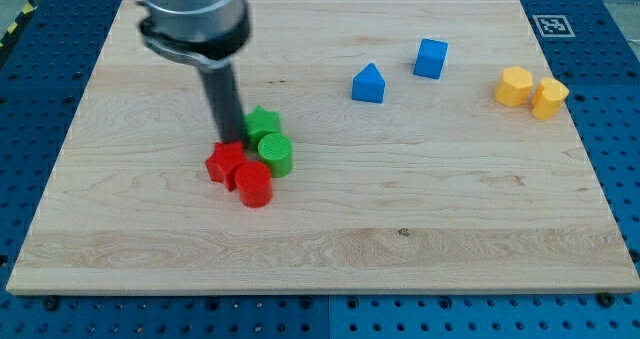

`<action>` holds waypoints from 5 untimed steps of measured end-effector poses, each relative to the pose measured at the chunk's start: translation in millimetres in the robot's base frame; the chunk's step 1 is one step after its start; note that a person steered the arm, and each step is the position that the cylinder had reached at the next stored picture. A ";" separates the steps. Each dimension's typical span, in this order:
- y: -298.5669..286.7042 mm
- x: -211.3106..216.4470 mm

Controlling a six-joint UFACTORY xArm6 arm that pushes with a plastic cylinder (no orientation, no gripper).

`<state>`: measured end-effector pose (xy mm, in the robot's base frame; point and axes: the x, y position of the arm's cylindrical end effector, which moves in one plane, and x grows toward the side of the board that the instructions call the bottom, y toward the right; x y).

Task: Push the green star close to the blue triangle

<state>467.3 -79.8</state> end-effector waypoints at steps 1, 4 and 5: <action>65.8 2.1; -6.7 -31.7; 23.2 -33.4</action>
<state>433.9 -56.5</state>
